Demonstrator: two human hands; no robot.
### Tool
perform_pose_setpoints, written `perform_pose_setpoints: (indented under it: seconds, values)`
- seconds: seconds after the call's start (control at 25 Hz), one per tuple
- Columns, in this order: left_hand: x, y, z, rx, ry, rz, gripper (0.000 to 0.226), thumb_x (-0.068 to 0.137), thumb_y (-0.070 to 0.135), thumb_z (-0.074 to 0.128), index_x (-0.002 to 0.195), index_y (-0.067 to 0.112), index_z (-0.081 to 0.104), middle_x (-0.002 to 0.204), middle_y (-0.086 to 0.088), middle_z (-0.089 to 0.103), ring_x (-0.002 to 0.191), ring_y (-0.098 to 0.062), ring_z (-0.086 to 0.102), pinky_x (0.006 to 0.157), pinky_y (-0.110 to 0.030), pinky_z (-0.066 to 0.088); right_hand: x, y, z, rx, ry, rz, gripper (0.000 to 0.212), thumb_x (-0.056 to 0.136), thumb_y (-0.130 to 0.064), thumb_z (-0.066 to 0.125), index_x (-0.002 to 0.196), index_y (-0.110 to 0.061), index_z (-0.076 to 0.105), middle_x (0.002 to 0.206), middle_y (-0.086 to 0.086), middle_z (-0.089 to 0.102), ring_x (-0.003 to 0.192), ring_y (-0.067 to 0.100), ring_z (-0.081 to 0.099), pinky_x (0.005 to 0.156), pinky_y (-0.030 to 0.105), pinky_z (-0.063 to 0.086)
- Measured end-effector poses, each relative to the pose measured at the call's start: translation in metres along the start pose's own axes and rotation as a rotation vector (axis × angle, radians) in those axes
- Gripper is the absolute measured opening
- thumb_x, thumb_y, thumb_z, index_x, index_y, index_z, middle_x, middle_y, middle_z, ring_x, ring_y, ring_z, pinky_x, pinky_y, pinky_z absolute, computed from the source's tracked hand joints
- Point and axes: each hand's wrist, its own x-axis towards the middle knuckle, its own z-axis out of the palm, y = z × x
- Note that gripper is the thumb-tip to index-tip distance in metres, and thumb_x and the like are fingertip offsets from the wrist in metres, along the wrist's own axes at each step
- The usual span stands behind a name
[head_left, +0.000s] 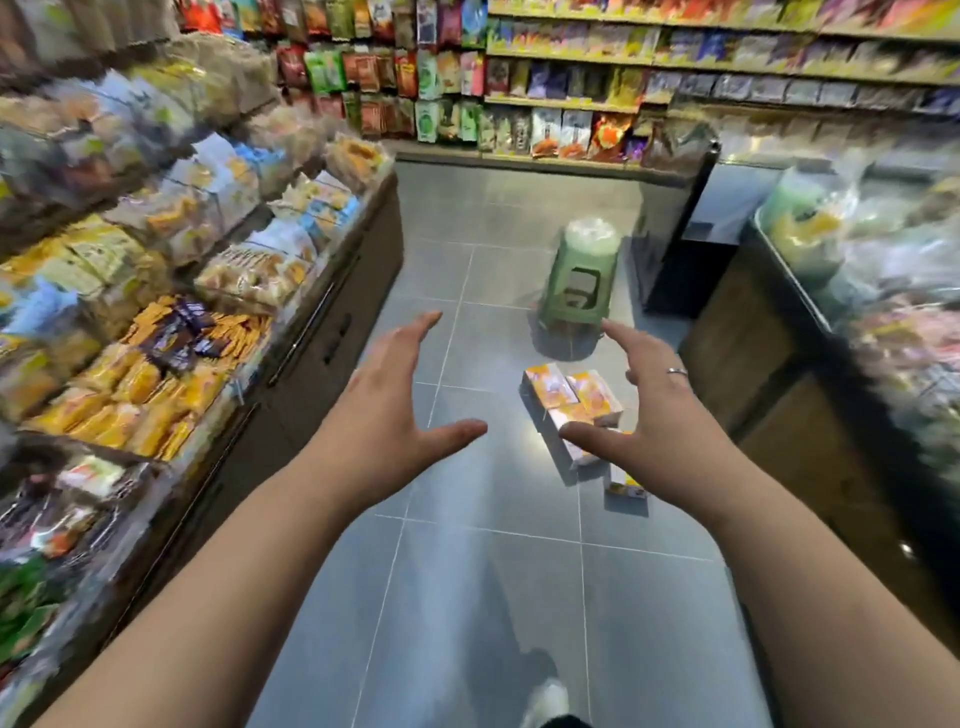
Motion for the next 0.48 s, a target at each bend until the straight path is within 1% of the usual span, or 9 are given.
perform_pose_setpoints:
  seconds: [0.08, 0.2, 0.28, 0.4, 0.48]
  values:
    - [0.033, 0.003, 0.016, -0.003, -0.028, 0.029, 0.100, 0.073, 0.049, 0.076, 0.150, 0.037, 0.014, 0.154, 0.009, 0.024, 0.141, -0.009, 0.026, 0.110, -0.021, 0.020, 0.019, 0.019, -0.010, 0.004, 0.031, 0.037, 0.096, 0.073, -0.038, 0.081, 0.147, -0.043, 0.020, 0.152, -0.013, 0.018, 0.133, 0.006, 0.034, 0.097, 0.022, 0.030]
    - [0.085, 0.012, 0.041, 0.013, -0.063, 0.038, 0.099, 0.075, 0.050, 0.075, 0.150, 0.041, 0.011, 0.154, 0.010, 0.023, 0.140, -0.012, 0.028, 0.110, -0.027, 0.024, 0.058, 0.052, -0.027, -0.003, 0.077, 0.062, 0.098, 0.072, -0.039, 0.082, 0.148, -0.041, 0.020, 0.152, -0.011, 0.020, 0.135, 0.009, 0.033, 0.098, 0.022, 0.030]
    - [0.116, 0.017, 0.056, 0.024, -0.085, 0.047, 0.099, 0.076, 0.049, 0.075, 0.150, 0.042, 0.010, 0.154, 0.009, 0.023, 0.140, -0.013, 0.027, 0.109, -0.027, 0.024, 0.084, 0.072, -0.037, -0.020, 0.085, 0.087, 0.100, 0.071, -0.043, 0.082, 0.148, -0.044, 0.017, 0.155, -0.012, 0.017, 0.140, 0.011, 0.029, 0.102, 0.026, 0.032]
    - [0.170, 0.028, 0.082, 0.020, -0.105, 0.068, 0.099, 0.076, 0.048, 0.075, 0.150, 0.040, 0.011, 0.154, 0.009, 0.023, 0.141, -0.010, 0.026, 0.105, -0.019, 0.020, 0.125, 0.103, -0.056, -0.012, 0.085, 0.119, 0.100, 0.072, -0.043, 0.081, 0.148, -0.043, 0.017, 0.156, -0.009, 0.016, 0.142, 0.013, 0.026, 0.111, 0.035, 0.032]
    - [0.205, 0.035, 0.101, 0.024, -0.123, 0.083, 0.099, 0.075, 0.049, 0.075, 0.150, 0.039, 0.012, 0.155, 0.009, 0.024, 0.140, -0.009, 0.025, 0.104, -0.018, 0.018, 0.149, 0.125, -0.068, -0.015, 0.090, 0.144, 0.099, 0.072, -0.043, 0.080, 0.148, -0.043, 0.016, 0.156, -0.009, 0.015, 0.142, 0.014, 0.026, 0.113, 0.038, 0.032]
